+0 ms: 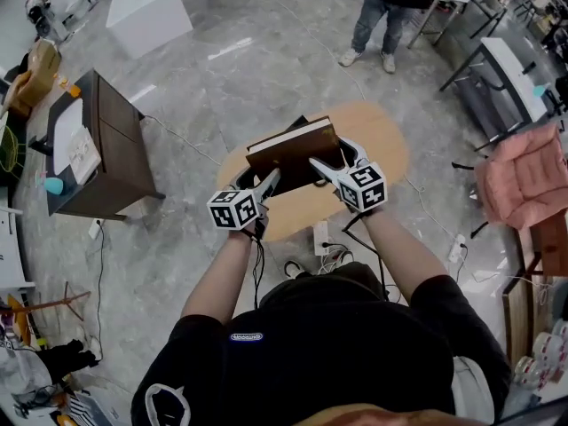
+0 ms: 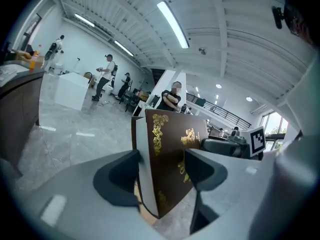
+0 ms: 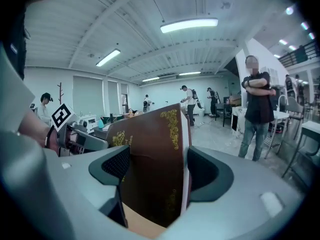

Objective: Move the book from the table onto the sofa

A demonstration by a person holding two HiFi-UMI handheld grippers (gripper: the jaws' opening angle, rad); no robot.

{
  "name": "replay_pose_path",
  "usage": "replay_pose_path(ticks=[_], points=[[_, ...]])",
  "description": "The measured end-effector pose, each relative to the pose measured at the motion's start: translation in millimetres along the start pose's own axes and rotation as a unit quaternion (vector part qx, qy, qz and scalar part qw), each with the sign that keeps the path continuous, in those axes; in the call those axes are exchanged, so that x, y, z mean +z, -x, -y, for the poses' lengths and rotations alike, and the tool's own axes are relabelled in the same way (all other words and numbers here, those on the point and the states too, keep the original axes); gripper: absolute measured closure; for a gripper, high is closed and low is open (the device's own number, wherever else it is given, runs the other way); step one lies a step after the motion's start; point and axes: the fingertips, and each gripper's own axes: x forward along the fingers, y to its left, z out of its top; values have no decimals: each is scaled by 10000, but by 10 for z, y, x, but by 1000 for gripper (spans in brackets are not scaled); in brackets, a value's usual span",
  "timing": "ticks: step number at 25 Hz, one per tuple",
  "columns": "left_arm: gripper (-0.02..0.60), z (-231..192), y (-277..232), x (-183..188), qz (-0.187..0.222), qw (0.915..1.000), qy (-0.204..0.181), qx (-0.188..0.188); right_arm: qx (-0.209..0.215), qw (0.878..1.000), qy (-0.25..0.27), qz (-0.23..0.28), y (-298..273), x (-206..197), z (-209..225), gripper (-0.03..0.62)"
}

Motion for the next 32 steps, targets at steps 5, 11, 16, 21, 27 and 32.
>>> replay_pose_path(ticks=[5, 11, 16, 21, 27, 32], points=[[294, 392, -164, 155, 155, 9991, -208, -348, -360, 9988, 80, 310, 418, 182, 213, 221], [294, 873, -418, 149, 81, 9969, -364, -697, -712, 9958, 118, 565, 914, 261, 504, 226], [294, 1335, -692, 144, 126, 9949, -434, -902, -919, 9928, 167, 751, 1363, 285, 814, 224], [294, 1994, -1012, 67, 9, 9904, -618, -1240, -1265, 9883, 139, 846, 1994, 205, 1220, 224], [294, 2800, -1513, -30, -100, 9834, -855, -1597, -1648, 9815, -48, 973, 2763, 25, 1772, 224], [294, 3540, -1929, -225, -351, 9737, -1009, -2011, -2103, 9712, -196, 1105, 3498, -89, 2220, 227]])
